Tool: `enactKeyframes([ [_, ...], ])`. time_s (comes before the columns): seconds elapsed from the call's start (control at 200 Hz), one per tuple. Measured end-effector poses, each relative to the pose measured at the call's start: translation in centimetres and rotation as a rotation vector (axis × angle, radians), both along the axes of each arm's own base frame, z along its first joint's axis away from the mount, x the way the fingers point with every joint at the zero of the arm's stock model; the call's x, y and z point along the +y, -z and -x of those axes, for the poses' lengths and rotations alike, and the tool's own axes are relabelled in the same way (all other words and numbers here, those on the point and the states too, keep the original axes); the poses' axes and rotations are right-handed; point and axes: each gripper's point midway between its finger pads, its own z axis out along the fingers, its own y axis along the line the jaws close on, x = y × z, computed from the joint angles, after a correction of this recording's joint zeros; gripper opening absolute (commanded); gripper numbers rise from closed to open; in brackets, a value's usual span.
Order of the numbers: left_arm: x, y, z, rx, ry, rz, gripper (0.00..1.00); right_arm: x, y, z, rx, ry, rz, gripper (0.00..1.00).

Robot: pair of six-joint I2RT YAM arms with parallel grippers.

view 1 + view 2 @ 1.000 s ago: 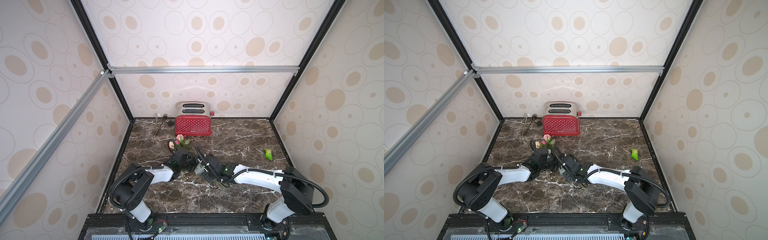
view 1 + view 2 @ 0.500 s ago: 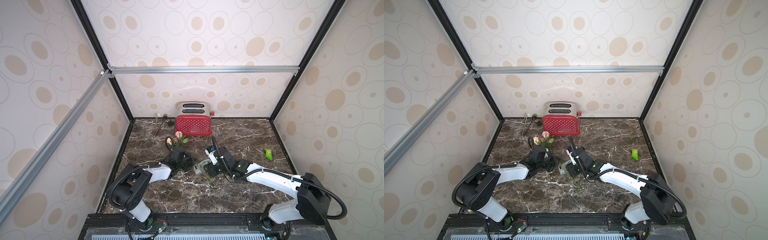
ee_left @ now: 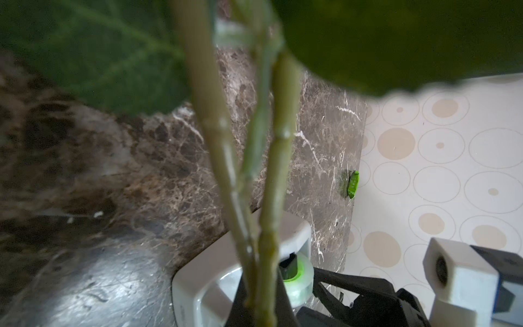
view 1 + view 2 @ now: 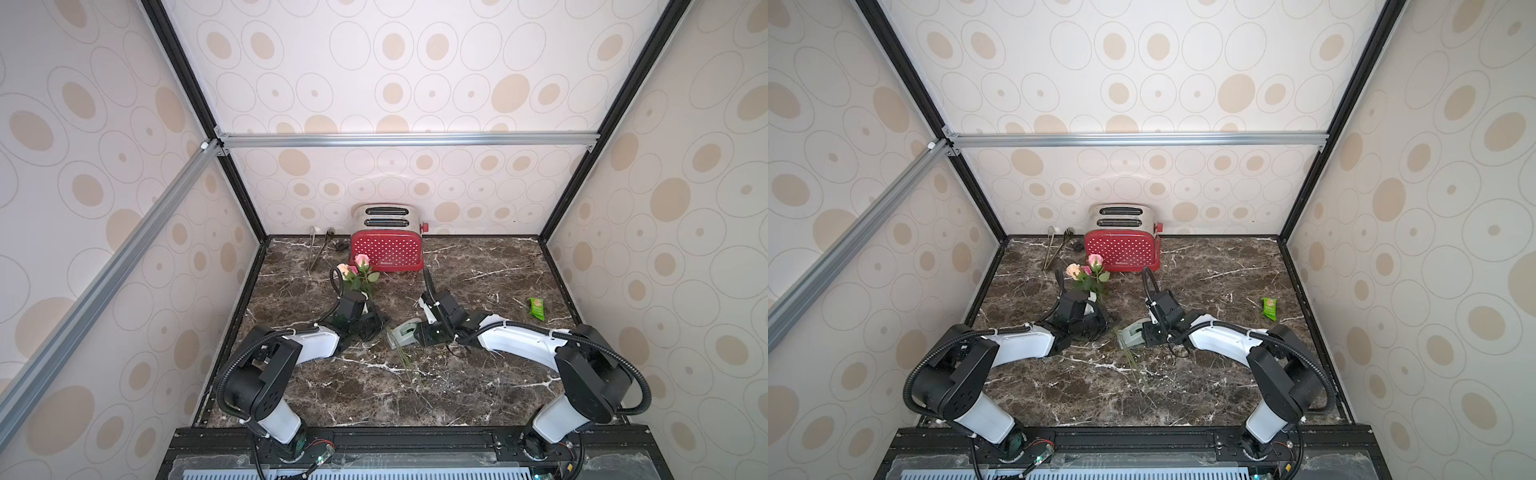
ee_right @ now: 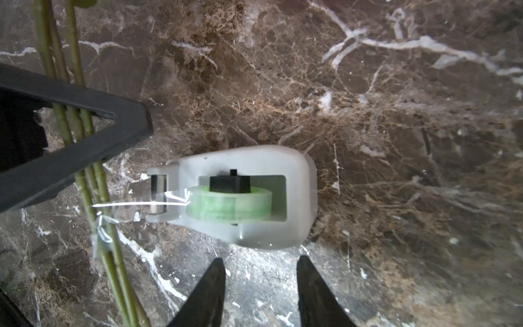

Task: Wrap bouquets with tape
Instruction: Wrap the tape around the bouquet, then tear off the tape using the Tape Cutter.

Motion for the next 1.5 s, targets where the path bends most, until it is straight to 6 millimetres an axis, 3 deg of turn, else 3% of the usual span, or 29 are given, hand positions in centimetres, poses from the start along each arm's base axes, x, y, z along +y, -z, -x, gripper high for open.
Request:
enactKeyframes([
  [0.455, 0.9, 1.4, 0.2, -0.026, 0.069, -0.081, 0.00, 0.3, -0.4, -0.6, -0.008, 0.006, -0.009, 0.47],
  [0.52, 0.9, 1.6, 0.2, -0.022, 0.070, -0.084, 0.00, 0.4, -0.4, -0.7, -0.010, 0.005, -0.013, 0.42],
  [0.605, 1.0, 2.0, 0.2, -0.018, 0.069, -0.085, 0.00, 0.8, -0.9, -0.6, -0.016, -0.013, -0.032, 0.26],
  [0.841, 1.0, 2.8, 0.2, -0.012, 0.066, -0.085, 0.00, 4.0, -3.8, -0.2, -0.049, -0.087, -0.108, 0.28],
  [0.886, 1.0, 2.9, 0.2, -0.012, 0.064, -0.084, 0.00, 4.9, -4.4, 0.0, -0.061, -0.106, -0.124, 0.25],
  [0.946, 1.1, 3.0, 0.2, -0.010, 0.061, -0.081, 0.00, 5.9, -4.9, 0.2, -0.067, -0.124, -0.147, 0.15],
  [1.036, 1.1, 3.0, 0.2, -0.012, 0.057, -0.076, 0.00, 6.9, -4.7, 0.4, -0.061, -0.145, -0.153, 0.08],
  [1.081, 1.0, 2.9, 0.2, -0.014, 0.058, -0.071, 0.00, 7.3, -4.4, 0.3, -0.057, -0.146, -0.138, 0.08],
  [1.146, 1.0, 2.9, 0.3, -0.013, 0.059, -0.063, 0.00, 7.9, -4.0, 0.2, -0.058, -0.156, -0.103, 0.25],
  [1.236, 0.9, 2.8, 0.3, -0.013, 0.060, -0.054, 0.00, 8.8, -3.4, 0.6, -0.059, -0.172, -0.064, 0.20],
  [1.371, 0.8, 2.7, 0.4, -0.011, 0.060, -0.042, 0.00, 8.9, -2.9, 1.4, -0.059, -0.184, -0.004, 0.20],
  [1.501, 0.8, 2.7, 0.4, -0.008, 0.059, -0.038, 0.00, 8.9, -2.5, 1.0, -0.071, -0.172, 0.052, 0.22],
])
